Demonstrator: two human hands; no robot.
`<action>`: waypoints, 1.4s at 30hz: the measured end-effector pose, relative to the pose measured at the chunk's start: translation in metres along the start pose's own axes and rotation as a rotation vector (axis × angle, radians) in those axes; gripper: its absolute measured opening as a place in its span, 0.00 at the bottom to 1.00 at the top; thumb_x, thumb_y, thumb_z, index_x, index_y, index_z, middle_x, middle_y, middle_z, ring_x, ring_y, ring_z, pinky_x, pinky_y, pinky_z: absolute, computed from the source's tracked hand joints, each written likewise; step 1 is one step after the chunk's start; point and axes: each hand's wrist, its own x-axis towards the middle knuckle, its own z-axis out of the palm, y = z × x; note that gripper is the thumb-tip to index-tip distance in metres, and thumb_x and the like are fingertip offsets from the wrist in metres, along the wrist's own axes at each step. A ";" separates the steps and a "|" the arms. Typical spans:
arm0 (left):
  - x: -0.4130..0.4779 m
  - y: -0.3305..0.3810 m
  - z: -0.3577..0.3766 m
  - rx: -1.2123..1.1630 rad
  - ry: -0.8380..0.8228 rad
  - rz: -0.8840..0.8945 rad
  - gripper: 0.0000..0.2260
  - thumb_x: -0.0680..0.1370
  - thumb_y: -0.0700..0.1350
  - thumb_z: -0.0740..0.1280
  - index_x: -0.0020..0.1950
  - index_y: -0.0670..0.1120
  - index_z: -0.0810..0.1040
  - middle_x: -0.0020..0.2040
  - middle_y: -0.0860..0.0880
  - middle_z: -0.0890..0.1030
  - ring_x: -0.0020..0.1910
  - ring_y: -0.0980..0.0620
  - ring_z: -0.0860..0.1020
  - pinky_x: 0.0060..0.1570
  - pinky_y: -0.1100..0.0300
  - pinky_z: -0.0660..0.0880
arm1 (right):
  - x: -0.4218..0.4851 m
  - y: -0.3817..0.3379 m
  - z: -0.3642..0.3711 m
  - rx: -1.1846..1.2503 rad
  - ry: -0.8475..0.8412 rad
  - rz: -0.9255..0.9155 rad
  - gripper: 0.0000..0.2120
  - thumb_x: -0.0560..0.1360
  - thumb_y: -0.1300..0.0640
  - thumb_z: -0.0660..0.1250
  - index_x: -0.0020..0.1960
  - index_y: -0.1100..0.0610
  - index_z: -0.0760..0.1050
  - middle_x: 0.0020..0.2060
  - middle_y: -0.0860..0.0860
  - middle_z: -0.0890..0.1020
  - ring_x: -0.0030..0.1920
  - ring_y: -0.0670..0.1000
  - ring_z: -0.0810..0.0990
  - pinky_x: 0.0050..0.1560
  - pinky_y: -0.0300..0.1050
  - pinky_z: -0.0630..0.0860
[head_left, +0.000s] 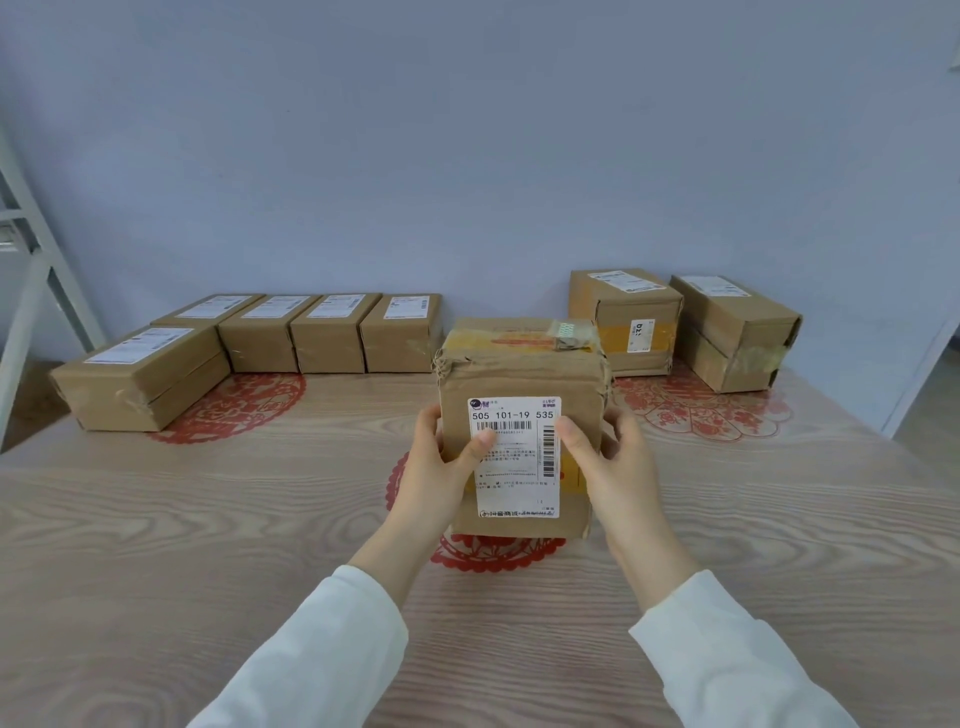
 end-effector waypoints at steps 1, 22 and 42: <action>0.000 0.001 0.000 0.005 0.008 0.003 0.25 0.74 0.47 0.70 0.68 0.49 0.65 0.54 0.53 0.81 0.49 0.59 0.81 0.50 0.58 0.79 | 0.000 -0.001 0.001 0.000 0.005 -0.009 0.19 0.72 0.52 0.71 0.60 0.53 0.71 0.53 0.46 0.81 0.57 0.47 0.79 0.59 0.50 0.76; -0.007 0.008 -0.002 -0.023 0.035 0.061 0.37 0.67 0.58 0.69 0.72 0.50 0.59 0.62 0.52 0.77 0.60 0.55 0.77 0.64 0.47 0.72 | -0.009 -0.022 0.009 0.041 -0.024 0.019 0.14 0.73 0.48 0.68 0.55 0.47 0.68 0.43 0.35 0.76 0.38 0.27 0.75 0.39 0.27 0.71; 0.056 0.028 -0.005 -0.043 0.120 -0.057 0.32 0.65 0.61 0.67 0.66 0.50 0.67 0.54 0.55 0.80 0.54 0.56 0.79 0.56 0.56 0.75 | 0.059 -0.026 0.025 0.060 -0.129 0.213 0.40 0.55 0.30 0.67 0.62 0.49 0.69 0.57 0.47 0.78 0.58 0.48 0.77 0.63 0.50 0.73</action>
